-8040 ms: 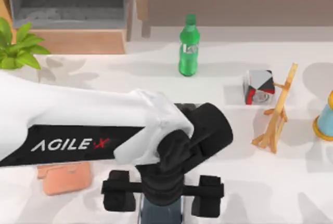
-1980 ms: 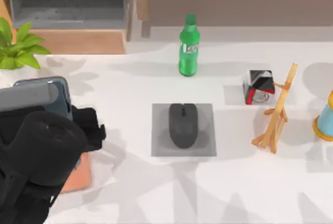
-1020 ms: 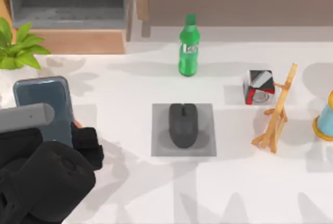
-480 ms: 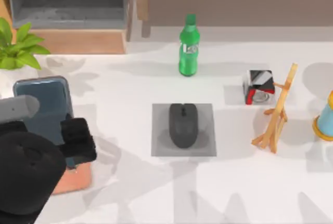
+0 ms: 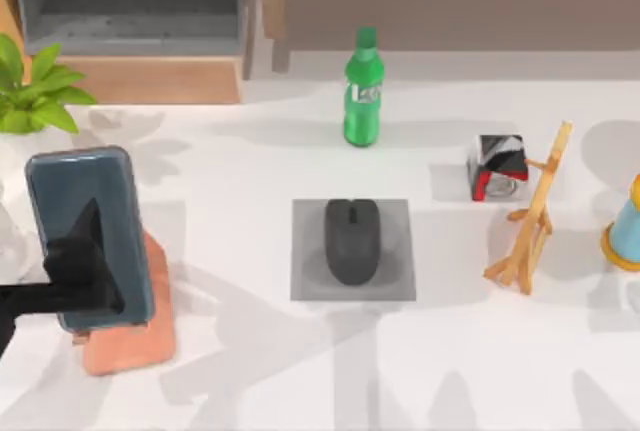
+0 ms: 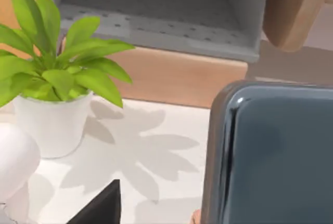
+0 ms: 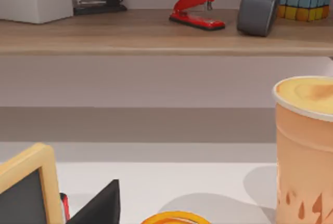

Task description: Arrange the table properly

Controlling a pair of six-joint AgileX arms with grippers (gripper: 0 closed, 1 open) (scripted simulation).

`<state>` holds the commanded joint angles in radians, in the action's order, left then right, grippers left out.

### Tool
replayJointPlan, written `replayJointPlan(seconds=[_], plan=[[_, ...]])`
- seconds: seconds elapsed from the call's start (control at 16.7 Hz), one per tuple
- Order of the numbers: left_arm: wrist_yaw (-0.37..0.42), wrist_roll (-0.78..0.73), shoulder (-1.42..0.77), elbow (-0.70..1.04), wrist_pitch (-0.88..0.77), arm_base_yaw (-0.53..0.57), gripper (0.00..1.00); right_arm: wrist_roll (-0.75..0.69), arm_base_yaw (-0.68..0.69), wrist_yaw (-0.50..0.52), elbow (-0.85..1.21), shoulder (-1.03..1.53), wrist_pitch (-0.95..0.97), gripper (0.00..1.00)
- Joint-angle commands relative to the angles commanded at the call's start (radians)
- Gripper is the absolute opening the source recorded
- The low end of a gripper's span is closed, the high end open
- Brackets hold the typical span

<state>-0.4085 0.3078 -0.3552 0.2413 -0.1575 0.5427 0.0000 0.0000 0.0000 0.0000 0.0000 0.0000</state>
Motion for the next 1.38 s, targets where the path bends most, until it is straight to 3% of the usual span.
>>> replayJointPlan(seconds=[0.3, 0.54, 1.02, 1.38], plan=[[0.258, -0.183, 0.215, -0.136, 0.089, -0.374, 1.0, 0.0, 0.0, 0.0, 0.0, 0.0, 0.0, 1.0], [0.393, -0.295, 0.343, -0.229, 0.151, -0.527, 1.0, 0.0, 0.0, 0.0, 0.0, 0.0, 0.0, 1.0], [0.408, -0.308, 0.355, -0.241, 0.157, -0.543, 1.0, 0.0, -0.013, -0.005, 0.003, 0.028, 0.02, 1.0], [0.408, -0.308, 0.355, -0.241, 0.157, -0.543, 1.0, 0.001, -0.127, -0.057, 0.043, 0.329, 0.234, 1.0]])
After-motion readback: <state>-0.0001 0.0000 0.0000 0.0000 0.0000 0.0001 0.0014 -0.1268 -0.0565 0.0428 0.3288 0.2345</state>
